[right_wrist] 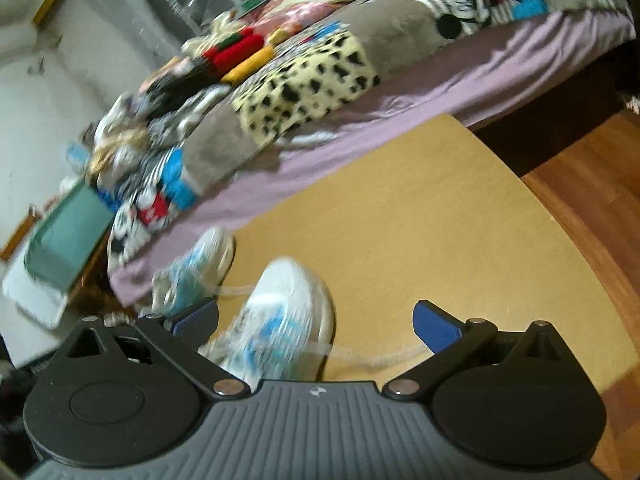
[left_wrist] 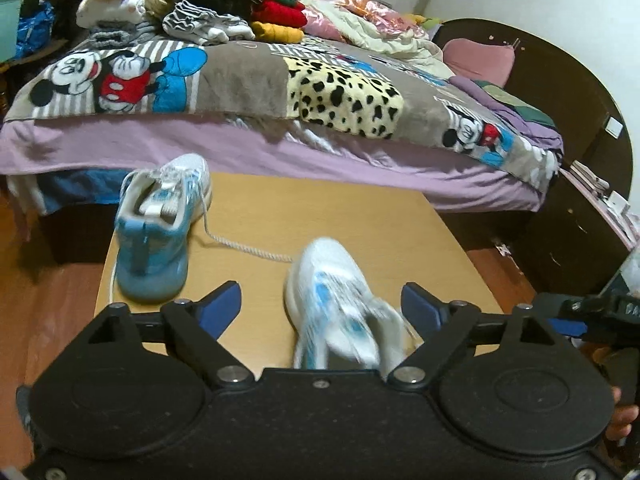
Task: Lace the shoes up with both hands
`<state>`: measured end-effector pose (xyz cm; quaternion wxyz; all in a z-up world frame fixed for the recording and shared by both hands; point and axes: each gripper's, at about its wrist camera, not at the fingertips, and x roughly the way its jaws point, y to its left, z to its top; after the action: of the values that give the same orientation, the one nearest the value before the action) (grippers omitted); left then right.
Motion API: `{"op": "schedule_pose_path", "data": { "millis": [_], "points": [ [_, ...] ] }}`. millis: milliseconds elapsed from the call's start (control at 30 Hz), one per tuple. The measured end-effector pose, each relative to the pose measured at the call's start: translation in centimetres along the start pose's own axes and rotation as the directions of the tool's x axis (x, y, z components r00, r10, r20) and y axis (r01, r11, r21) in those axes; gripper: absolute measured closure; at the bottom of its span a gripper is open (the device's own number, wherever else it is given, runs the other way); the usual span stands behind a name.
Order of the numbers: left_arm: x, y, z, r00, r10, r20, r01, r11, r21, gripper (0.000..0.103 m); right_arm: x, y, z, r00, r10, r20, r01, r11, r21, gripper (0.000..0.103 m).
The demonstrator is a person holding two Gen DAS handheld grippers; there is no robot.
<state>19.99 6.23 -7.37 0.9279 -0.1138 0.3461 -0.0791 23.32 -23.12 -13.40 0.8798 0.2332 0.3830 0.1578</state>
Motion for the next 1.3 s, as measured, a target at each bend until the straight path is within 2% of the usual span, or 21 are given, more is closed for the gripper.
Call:
{"op": "schedule_pose_path", "data": {
  "millis": [100, 167, 367, 433, 533, 600, 833, 1000, 1200, 1300],
  "points": [
    [-3.1, -1.7, -1.3, 0.999, 0.026, -0.021, -0.026, 1.0, -0.013, 0.005, -3.4, 2.3, -2.0, 0.999, -0.033, -0.002, 0.033, 0.997, -0.067, 0.0],
    [-5.1, -2.9, -2.1, 1.0, 0.011, -0.025, -0.011, 1.0, 0.002, 0.001, -5.5, 4.0, -2.9, 0.998, -0.056, -0.002, 0.055, 0.994, -0.095, 0.0],
    [-10.0, -5.7, -3.9, 0.998, -0.052, -0.035, 0.055, 0.996, 0.071, 0.001, -11.6, 9.2, -5.6, 0.991, -0.135, 0.006, 0.134, 0.974, -0.185, 0.0],
    [-11.6, -6.6, -4.4, 0.998, -0.053, -0.028, 0.056, 0.993, 0.106, 0.001, -13.1, 10.5, -6.3, 0.988, -0.155, 0.014, 0.155, 0.964, -0.215, 0.0],
    [-13.8, -7.9, -4.9, 1.0, -0.021, 0.003, 0.02, 0.985, 0.171, 0.001, -14.8, 12.1, -7.2, 0.982, -0.187, 0.022, 0.187, 0.951, -0.244, 0.0],
    [-14.8, -8.5, -5.1, 0.999, -0.037, -0.004, 0.037, 0.982, 0.185, 0.001, -15.8, 12.9, -7.8, 0.977, -0.209, 0.032, 0.21, 0.942, -0.261, 0.0],
    [-16.8, -9.4, -5.3, 0.999, 0.005, 0.05, -0.012, 0.99, 0.143, 0.0, -18.5, 13.9, -9.5, 0.974, -0.222, 0.049, 0.227, 0.94, -0.256, 0.0],
    [-17.6, -9.2, -5.4, 0.999, -0.011, 0.038, 0.008, 0.996, 0.086, 0.0, -19.4, 14.2, -10.2, 0.967, -0.248, 0.058, 0.254, 0.931, -0.261, 0.0],
    [-18.0, -9.9, -6.1, 0.998, 0.049, 0.028, -0.053, 0.988, 0.145, 0.001, -20.2, 14.4, -10.7, 0.96, -0.27, 0.081, 0.282, 0.923, -0.262, 0.0],
    [-17.8, -9.5, -6.5, 0.999, 0.044, -0.002, -0.043, 0.989, 0.138, 0.001, -20.1, 14.3, -10.9, 0.955, -0.287, 0.076, 0.297, 0.918, -0.264, 0.0]
  ]
}}
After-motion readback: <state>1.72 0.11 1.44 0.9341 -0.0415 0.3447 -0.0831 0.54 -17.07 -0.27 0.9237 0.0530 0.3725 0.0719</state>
